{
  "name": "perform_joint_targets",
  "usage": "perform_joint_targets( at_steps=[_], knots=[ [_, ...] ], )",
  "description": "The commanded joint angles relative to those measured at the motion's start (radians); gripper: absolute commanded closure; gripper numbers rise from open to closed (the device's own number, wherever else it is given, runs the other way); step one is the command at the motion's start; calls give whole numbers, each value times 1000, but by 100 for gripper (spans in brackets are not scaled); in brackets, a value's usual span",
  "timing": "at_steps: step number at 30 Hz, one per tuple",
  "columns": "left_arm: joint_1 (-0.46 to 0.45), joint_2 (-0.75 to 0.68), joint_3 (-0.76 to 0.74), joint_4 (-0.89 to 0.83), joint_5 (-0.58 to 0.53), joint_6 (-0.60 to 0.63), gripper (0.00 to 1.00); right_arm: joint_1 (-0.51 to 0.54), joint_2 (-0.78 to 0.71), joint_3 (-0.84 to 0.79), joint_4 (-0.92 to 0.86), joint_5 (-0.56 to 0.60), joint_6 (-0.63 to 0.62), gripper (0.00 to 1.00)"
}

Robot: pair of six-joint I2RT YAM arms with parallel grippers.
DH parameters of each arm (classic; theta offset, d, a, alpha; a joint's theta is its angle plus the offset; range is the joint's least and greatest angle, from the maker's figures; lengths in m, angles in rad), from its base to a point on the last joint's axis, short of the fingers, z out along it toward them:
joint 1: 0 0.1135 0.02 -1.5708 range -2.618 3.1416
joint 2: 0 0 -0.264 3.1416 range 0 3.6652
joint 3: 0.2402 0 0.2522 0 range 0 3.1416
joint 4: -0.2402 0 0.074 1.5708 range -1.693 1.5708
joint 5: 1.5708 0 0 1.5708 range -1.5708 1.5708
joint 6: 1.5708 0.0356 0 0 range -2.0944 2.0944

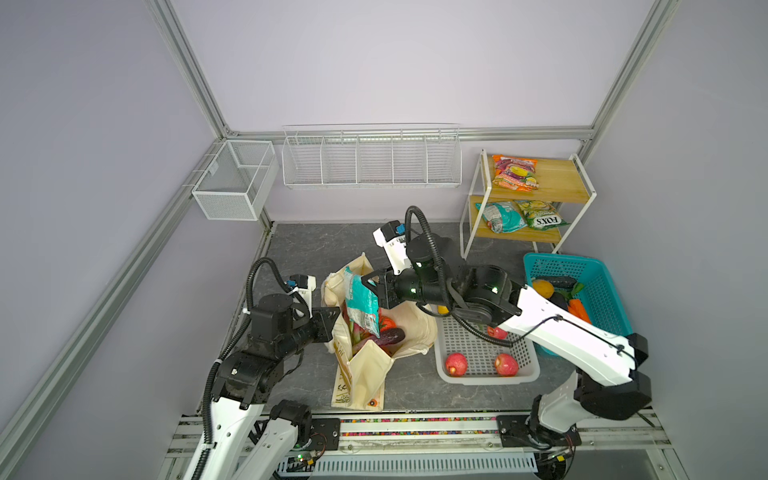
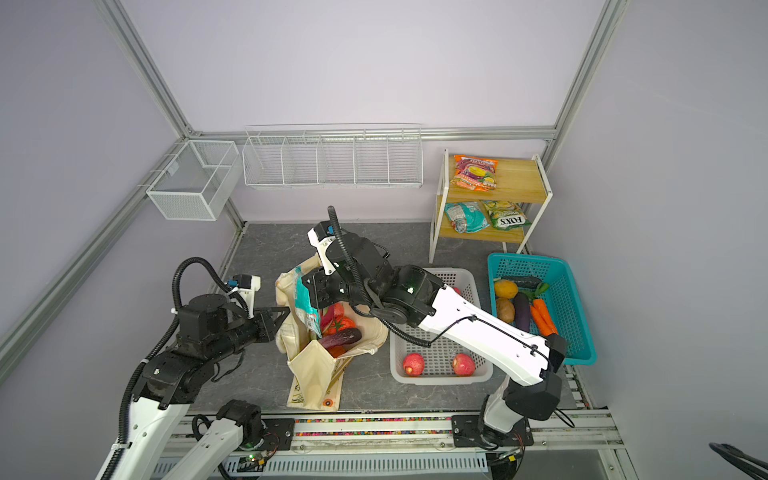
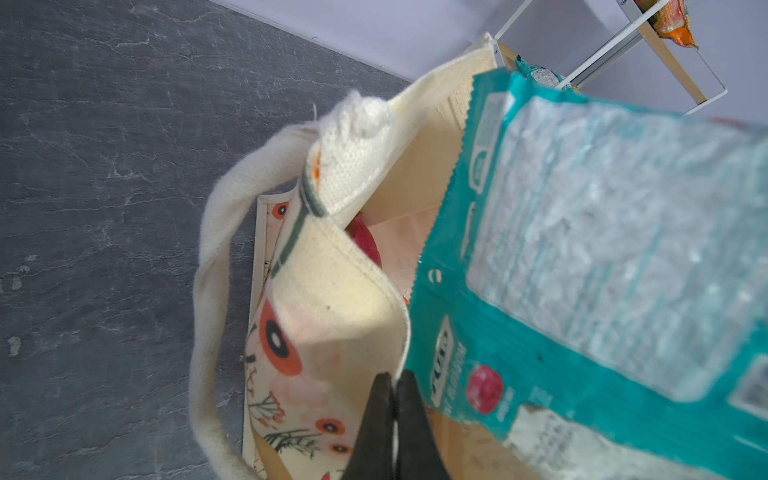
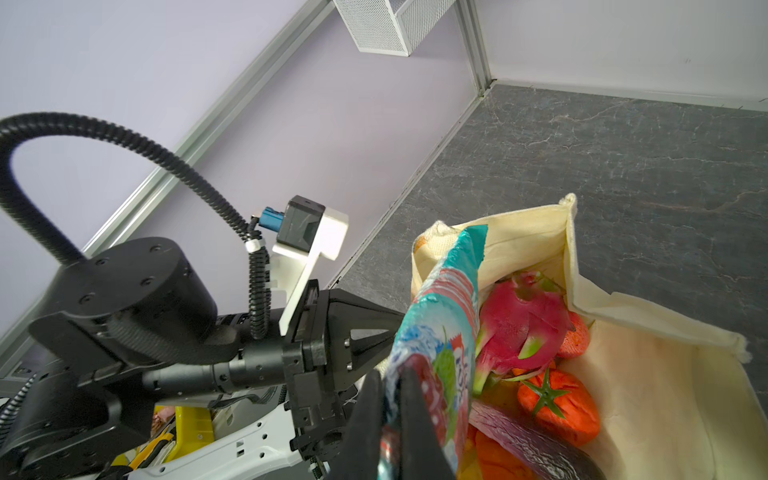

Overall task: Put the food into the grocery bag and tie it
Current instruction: 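Lower the teal packet into the bag and open the right gripper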

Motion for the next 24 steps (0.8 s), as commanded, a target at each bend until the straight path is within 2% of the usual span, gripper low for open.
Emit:
perform_joint_targets(
  at_steps=[1, 9, 17, 24],
  knots=[
    [0, -5, -27, -103, 19, -8, 100, -20, 29, 17, 31, -35, -22, 93],
    [-1, -13, -29, -100, 23, -9, 100, -83, 97, -43, 73, -92, -11, 93],
    [-1, -27, -29, -97, 21, -9, 100, -81, 188, -71, 93, -137, -11, 93],
    [0, -28, -31, -97, 21, -8, 100, -68, 238, -106, 95, -102, -28, 91]
  ],
)
